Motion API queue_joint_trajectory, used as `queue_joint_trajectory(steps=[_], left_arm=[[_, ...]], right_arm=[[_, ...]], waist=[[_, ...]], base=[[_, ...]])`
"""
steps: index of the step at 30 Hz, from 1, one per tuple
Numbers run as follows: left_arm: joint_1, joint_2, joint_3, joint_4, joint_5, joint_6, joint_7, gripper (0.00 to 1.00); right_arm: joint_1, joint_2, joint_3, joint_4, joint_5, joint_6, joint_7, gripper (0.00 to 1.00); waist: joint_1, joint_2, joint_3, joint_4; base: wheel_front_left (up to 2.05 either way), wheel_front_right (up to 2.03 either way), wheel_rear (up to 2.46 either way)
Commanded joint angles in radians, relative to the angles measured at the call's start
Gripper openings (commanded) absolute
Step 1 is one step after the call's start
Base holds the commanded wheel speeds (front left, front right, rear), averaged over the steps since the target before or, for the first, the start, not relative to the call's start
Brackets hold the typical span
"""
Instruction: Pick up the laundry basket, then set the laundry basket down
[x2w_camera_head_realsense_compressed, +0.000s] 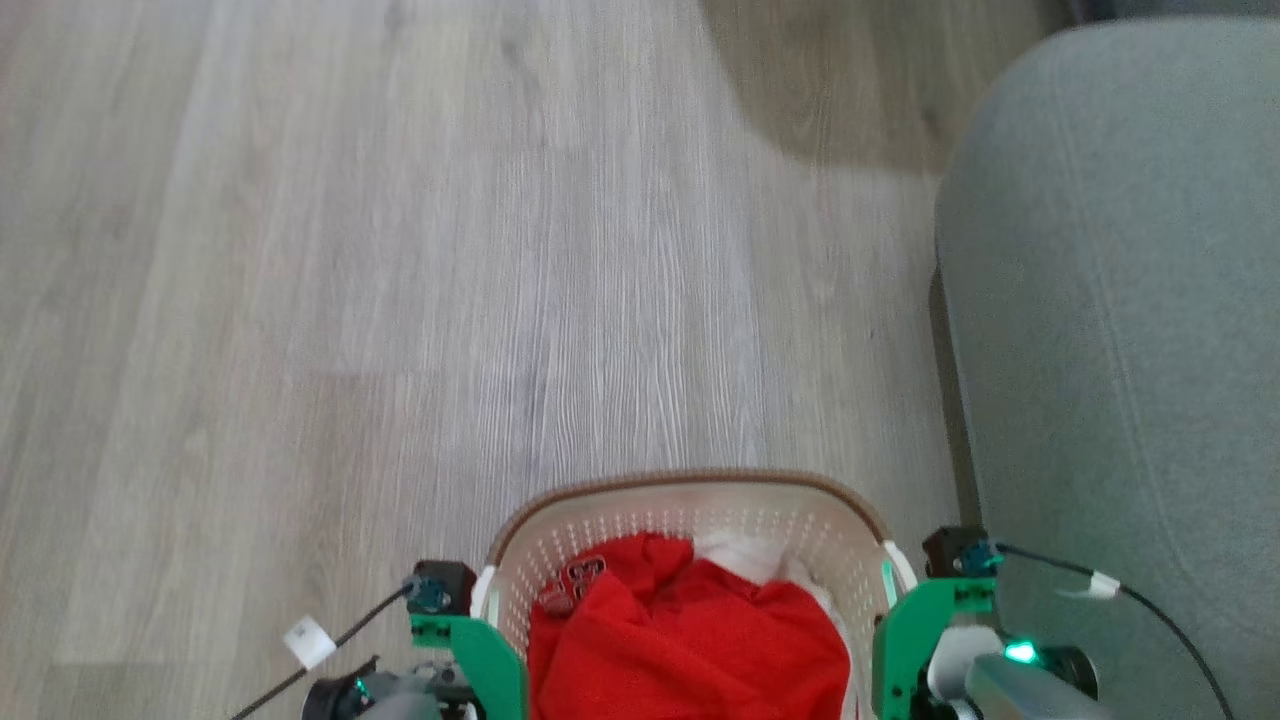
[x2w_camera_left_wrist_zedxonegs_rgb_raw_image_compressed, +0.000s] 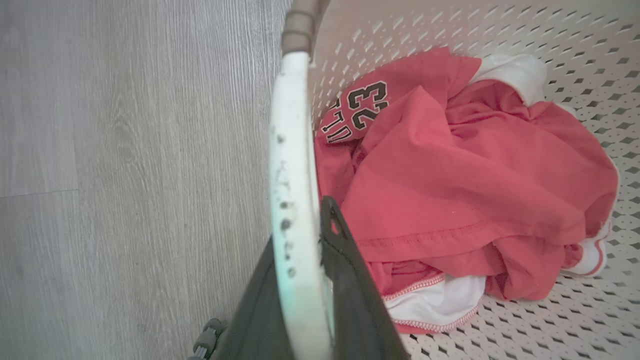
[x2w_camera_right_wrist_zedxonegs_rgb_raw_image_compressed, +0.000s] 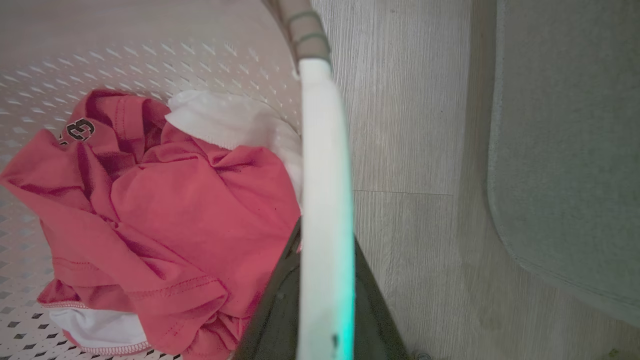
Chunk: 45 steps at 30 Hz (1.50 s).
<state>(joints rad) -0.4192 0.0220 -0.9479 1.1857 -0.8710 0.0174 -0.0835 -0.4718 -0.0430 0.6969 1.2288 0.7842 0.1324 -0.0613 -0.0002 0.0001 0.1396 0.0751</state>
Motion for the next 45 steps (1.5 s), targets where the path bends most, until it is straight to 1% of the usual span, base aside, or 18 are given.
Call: queue_joint_trajectory(steps=[1,7,14,45], left_arm=[[-0.015,0.028,0.007,0.006,-0.005,-0.004,0.003,0.00],[-0.005,0.028,-0.015,0.016,-0.017,-0.009,0.020,0.00],[0.003,0.028,-0.038,0.025,-0.032,-0.012,0.025,0.00],[0.001,0.028,-0.114,0.041,-0.089,-0.007,0.014,0.00]], right_arm=[[0.008,-0.007,0.027,-0.002,0.011,-0.002,0.000,0.00],[0.030,-0.007,0.062,0.003,0.045,-0.002,0.016,0.00],[0.037,-0.007,0.105,-0.003,0.086,-0.002,0.017,0.00],[0.008,-0.007,0.240,0.021,0.196,-0.002,-0.007,0.00]], waist=[[0.0002,-0.0001,-0.070,0.010],[0.0002,-0.0001,-0.114,0.015],[0.0002,-0.0001,-0.137,0.014],[0.0002,-0.0001,-0.142,0.003]], base=[[0.00,0.00,0.00],[0.00,0.00,0.00],[0.00,0.00,0.00],[0.00,0.00,0.00]])
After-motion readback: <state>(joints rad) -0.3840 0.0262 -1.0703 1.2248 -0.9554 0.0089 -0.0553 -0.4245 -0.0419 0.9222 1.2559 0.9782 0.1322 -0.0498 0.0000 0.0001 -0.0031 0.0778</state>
